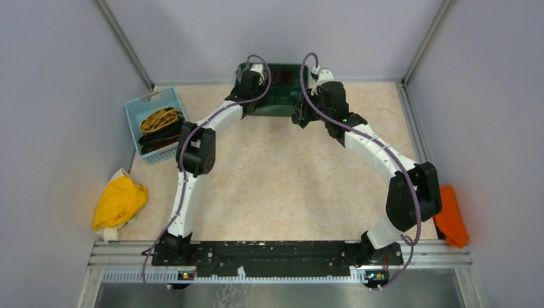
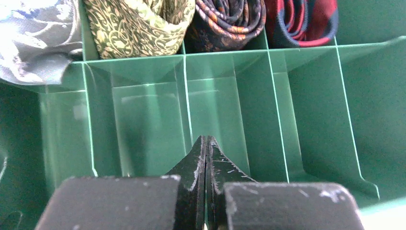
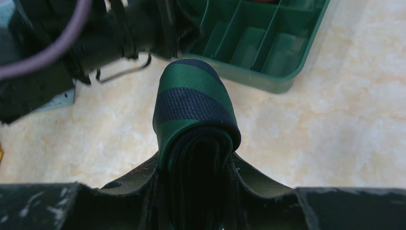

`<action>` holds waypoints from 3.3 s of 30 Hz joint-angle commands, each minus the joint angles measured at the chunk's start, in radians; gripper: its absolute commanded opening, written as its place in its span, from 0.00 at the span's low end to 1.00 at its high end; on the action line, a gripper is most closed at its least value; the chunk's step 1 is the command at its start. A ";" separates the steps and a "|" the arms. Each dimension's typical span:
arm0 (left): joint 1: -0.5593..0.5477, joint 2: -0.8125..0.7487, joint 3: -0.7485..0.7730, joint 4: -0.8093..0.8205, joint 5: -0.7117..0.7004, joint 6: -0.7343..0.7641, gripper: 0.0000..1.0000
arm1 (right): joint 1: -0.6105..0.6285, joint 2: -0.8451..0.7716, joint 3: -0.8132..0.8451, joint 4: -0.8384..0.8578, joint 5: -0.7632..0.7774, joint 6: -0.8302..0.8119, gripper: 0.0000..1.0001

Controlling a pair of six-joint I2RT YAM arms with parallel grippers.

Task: Roll the ties
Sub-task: Move the storage box to the center of the board, then place the tie in the storage box.

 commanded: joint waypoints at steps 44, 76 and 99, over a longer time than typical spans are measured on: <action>-0.065 -0.387 -0.625 0.084 0.113 0.009 0.00 | -0.038 0.693 0.736 -0.521 0.209 -0.276 0.00; -0.063 -0.400 -0.649 0.107 0.149 0.012 0.00 | 0.027 0.943 1.038 -1.039 0.604 -0.048 0.00; -0.052 -0.433 -0.680 0.119 0.158 0.021 0.00 | 0.027 0.827 0.908 -0.822 0.427 -0.102 0.78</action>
